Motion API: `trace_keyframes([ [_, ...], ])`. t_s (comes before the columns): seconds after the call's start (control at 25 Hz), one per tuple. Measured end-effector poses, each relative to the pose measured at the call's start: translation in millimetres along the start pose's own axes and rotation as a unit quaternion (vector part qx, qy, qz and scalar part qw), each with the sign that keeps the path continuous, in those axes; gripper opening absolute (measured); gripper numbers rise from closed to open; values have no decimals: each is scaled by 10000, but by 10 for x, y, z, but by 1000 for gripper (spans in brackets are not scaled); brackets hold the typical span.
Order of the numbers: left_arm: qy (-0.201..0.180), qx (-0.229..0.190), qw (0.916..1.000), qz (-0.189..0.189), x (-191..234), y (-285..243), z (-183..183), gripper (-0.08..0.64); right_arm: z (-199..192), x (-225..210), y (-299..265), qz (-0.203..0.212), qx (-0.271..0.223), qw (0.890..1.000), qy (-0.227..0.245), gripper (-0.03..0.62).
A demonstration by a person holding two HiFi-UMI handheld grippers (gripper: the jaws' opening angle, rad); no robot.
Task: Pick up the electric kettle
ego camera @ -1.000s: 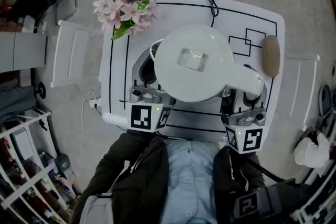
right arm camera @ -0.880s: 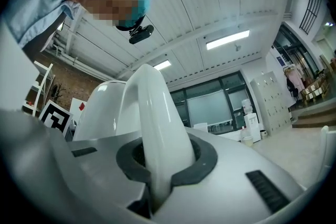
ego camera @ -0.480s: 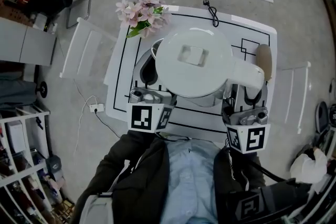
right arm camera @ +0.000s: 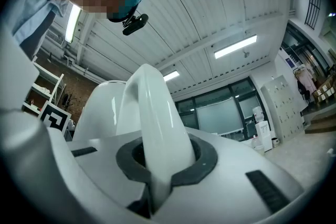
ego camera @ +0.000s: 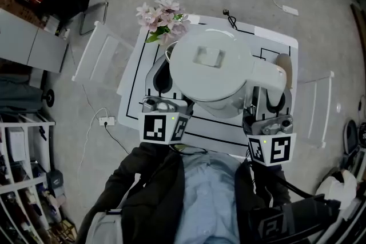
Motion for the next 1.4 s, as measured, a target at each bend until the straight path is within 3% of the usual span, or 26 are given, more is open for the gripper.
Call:
trace_keyframes([
  [0.4, -45, -70, 9999, 88, -68, 90, 154, 5, 132, 31, 58, 96, -72, 9999, 47, 38],
  [1.4, 34, -81, 9999, 99, -16, 151, 109, 5, 95, 120, 82, 58, -111, 9998, 178, 37],
])
Point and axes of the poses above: the fingertips, and each gripper's own axes: y backward along the fingers, x to its left, z out of its top, the point moved 10 cm from there along y, backward along the fingers, and after that the axes turned 10 degrees about -y, right-handed, at the moved point
